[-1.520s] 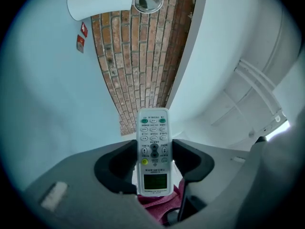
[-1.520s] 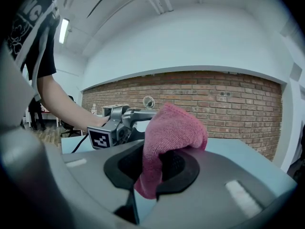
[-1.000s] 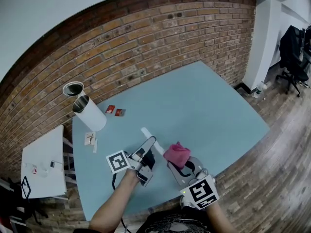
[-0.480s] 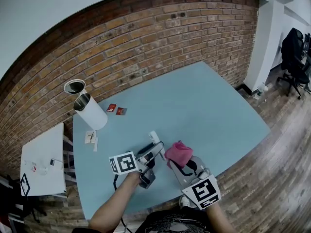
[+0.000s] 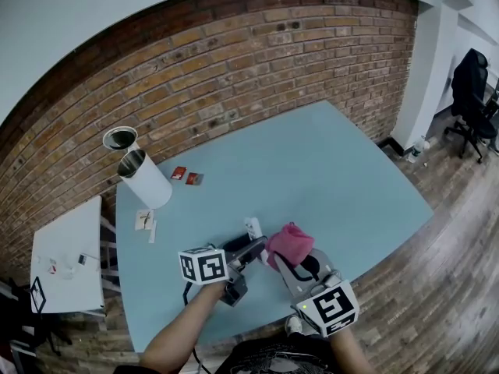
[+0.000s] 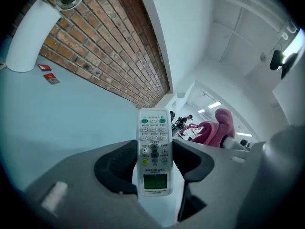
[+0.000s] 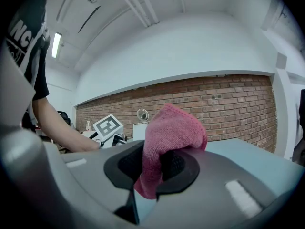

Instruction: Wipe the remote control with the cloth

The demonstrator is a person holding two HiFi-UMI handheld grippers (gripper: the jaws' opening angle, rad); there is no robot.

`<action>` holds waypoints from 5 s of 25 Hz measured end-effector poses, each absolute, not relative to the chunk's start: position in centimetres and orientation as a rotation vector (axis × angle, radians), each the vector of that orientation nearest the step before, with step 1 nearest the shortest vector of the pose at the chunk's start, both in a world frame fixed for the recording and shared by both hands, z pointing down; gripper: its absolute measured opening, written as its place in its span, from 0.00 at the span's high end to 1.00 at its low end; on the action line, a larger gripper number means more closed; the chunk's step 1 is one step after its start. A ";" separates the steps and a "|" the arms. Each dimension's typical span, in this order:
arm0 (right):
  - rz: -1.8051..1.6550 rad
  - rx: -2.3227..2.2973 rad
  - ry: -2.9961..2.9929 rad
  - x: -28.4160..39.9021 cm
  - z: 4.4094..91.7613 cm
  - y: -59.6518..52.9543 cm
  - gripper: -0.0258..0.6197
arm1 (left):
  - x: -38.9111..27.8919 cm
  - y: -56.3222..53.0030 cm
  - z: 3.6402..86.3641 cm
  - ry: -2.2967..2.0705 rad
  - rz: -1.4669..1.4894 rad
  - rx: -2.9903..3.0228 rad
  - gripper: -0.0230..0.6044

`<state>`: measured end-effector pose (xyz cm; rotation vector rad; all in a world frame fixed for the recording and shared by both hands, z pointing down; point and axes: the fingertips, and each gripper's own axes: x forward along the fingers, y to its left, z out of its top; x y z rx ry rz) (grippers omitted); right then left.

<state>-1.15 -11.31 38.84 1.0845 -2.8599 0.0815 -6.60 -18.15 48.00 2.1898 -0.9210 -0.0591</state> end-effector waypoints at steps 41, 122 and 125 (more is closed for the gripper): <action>0.056 1.270 -2.806 2.5 37.6 -15.0 0.86 | -2.3 -13.7 50.7 -0.840 1.075 2.862 0.59; 0.193 0.528 -2.882 -7.1 43.9 -8.8 0.86 | -8.9 -16.5 31.6 -0.382 -0.824 2.109 0.59; 0.126 0.526 -2.846 -7.1 44.2 -8.7 0.86 | -8.4 -15.8 31.5 -0.325 -0.788 2.120 0.59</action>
